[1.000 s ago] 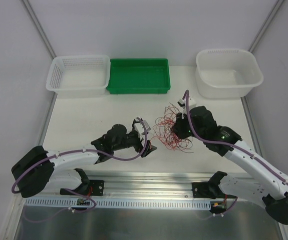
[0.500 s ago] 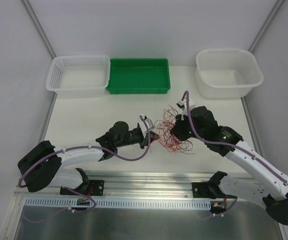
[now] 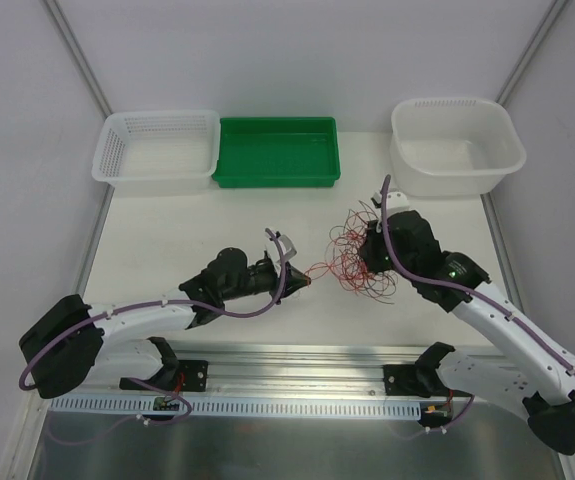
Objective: Untangle the cables
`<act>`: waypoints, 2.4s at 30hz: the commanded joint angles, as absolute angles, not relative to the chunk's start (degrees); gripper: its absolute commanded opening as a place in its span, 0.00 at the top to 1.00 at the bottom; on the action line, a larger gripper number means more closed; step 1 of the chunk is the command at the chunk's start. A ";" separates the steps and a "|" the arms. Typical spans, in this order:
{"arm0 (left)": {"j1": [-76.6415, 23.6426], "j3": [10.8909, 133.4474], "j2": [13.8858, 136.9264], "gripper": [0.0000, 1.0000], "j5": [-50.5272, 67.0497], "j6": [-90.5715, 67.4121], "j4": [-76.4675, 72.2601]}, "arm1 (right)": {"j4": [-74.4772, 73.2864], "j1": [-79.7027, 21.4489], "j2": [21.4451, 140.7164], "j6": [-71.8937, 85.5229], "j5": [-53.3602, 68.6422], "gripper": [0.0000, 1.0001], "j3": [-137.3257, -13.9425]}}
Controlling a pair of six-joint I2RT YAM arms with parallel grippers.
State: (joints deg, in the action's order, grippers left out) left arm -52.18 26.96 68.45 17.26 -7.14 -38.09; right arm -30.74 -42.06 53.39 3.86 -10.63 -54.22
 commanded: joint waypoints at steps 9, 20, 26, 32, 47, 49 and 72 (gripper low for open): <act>-52.56 29.53 66.18 1.00 20.21 -10.55 -27.86 | -32.61 -35.68 54.84 8.70 -12.75 0.99 -51.94; -52.56 32.95 62.58 1.00 19.86 -13.09 -20.68 | -32.79 -34.28 61.60 10.19 -14.68 0.87 -49.75; -52.56 35.51 59.94 1.00 19.34 -12.92 -14.77 | -34.01 -34.19 66.18 12.04 -17.05 0.67 -49.13; -52.56 34.89 64.50 1.00 20.82 -14.32 -15.46 | -32.17 -37.87 60.75 9.58 -13.62 0.34 -51.32; -52.56 35.42 71.54 1.00 24.70 -17.93 -18.98 | -21.89 -44.73 64.24 16.17 -1.15 0.34 -48.43; -52.65 35.16 71.72 1.00 24.70 -18.10 -18.98 | -21.18 -45.70 65.91 16.61 -1.32 0.34 -47.82; -52.65 27.78 73.12 0.97 33.57 -18.90 -20.83 | -28.83 -49.04 78.31 13.36 -11.77 0.99 -55.02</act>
